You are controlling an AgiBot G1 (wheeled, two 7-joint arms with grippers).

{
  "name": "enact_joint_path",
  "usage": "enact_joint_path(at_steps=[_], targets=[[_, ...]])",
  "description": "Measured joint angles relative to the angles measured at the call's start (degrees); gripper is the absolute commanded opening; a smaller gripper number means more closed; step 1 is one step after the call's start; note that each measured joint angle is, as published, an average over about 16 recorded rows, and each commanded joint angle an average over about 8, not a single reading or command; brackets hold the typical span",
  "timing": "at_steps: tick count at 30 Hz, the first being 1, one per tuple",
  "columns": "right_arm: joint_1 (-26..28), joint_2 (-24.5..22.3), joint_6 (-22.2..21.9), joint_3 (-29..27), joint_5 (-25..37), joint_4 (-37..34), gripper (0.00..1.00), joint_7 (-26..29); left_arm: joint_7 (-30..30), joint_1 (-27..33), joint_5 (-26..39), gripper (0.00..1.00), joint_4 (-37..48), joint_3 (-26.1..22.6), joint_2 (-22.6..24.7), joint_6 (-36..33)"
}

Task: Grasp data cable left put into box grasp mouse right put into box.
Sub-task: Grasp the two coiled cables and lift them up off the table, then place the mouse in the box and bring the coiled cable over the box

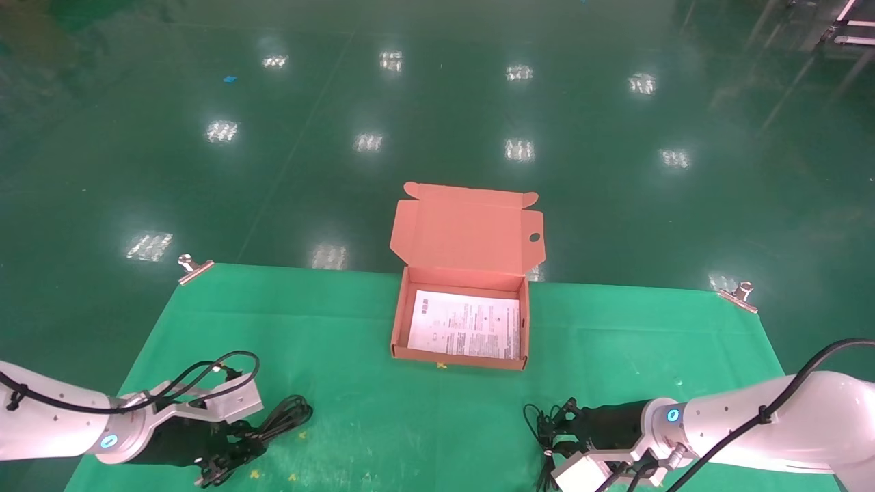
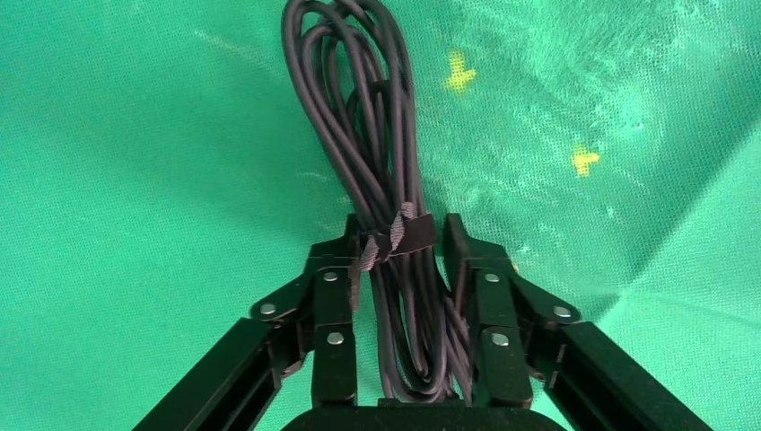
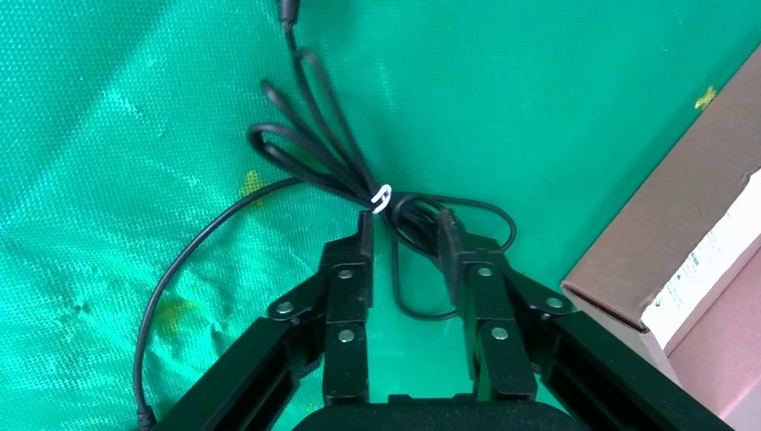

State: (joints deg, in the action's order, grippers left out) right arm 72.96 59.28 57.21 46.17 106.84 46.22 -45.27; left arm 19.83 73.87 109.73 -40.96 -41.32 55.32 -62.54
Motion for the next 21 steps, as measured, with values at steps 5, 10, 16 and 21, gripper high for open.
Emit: enact_joint_path(at_steps=[5,10,16,21], targets=[[-0.01,-0.01,0.00,0.00,0.01,0.02,0.00,0.01,0.01,0.00,-0.01,0.00,-0.02,0.00,-0.01,-0.01],[0.02,-0.11,0.03,-0.05,-0.03,0.11,0.00,0.05,-0.17,0.06,-0.15,0.00,-0.23,0.06,-0.31,-0.25],[0.31,-1.83,0.85,-0.63,-0.63,2.17,0.00,0.94,-1.35,0.08,-0.81,0.00,-2.49,0.39,-2.45,-1.51],[0.53,-5.75,1.94,-1.89,-1.37,7.48,0.00,3.89,-2.49,0.10,-1.29,0.00,-6.94,0.93,-5.73,-2.66]])
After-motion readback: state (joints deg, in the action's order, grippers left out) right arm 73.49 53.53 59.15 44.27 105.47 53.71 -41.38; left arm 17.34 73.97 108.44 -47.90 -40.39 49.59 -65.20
